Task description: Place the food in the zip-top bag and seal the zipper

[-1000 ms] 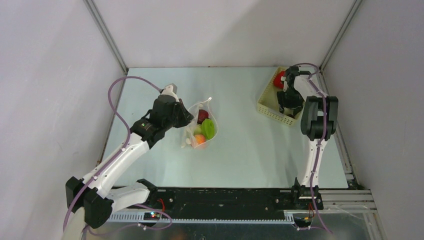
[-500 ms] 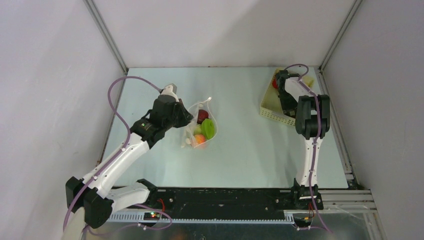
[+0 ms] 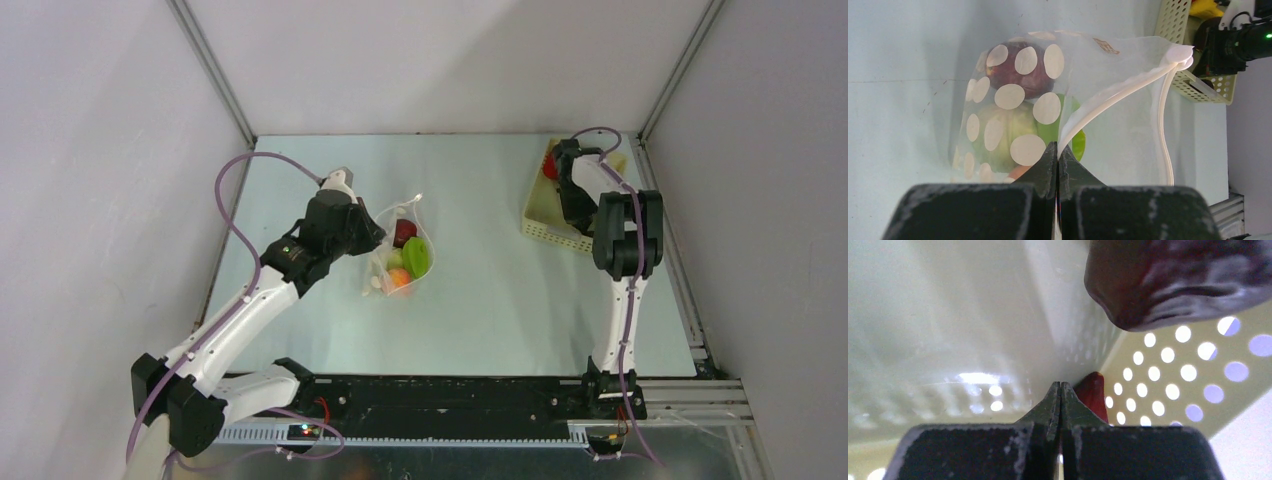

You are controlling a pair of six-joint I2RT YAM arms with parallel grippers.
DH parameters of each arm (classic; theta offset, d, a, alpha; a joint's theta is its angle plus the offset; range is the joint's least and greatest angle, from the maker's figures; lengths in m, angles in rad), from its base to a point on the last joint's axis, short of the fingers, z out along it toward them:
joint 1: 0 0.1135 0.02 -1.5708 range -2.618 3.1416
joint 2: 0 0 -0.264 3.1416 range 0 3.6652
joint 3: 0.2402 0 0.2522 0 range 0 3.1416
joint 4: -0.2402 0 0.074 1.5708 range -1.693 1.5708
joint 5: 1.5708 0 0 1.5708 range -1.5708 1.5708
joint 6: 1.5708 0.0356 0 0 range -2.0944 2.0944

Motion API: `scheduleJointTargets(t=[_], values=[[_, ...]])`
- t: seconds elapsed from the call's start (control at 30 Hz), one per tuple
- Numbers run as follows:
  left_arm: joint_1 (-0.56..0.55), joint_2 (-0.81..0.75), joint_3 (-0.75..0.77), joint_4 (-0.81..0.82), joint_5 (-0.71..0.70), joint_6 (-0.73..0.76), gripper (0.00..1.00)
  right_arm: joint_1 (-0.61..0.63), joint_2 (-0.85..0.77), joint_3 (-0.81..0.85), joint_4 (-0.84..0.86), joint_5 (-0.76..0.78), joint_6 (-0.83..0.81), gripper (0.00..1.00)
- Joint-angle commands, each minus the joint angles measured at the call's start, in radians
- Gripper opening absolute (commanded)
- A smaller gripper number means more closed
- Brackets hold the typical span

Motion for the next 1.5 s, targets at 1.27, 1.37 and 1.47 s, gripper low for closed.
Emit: scheduleJointTargets(t=[1.27, 1.37, 1.47], values=[[-0.002, 0.020, 0.038, 0.016, -0.047, 0.071, 0.00, -0.028, 0.060, 0.110, -0.071, 0.110, 0.077, 0.16], [-0.001, 0.022, 0.040, 0.015, -0.047, 0.068, 0.00, -0.030, 0.063, 0.116, -0.030, 0.118, 0.090, 0.19], [-0.001, 0.024, 0.042, 0.013, -0.047, 0.067, 0.00, -0.037, 0.050, 0.114, 0.004, 0.013, 0.104, 0.24]])
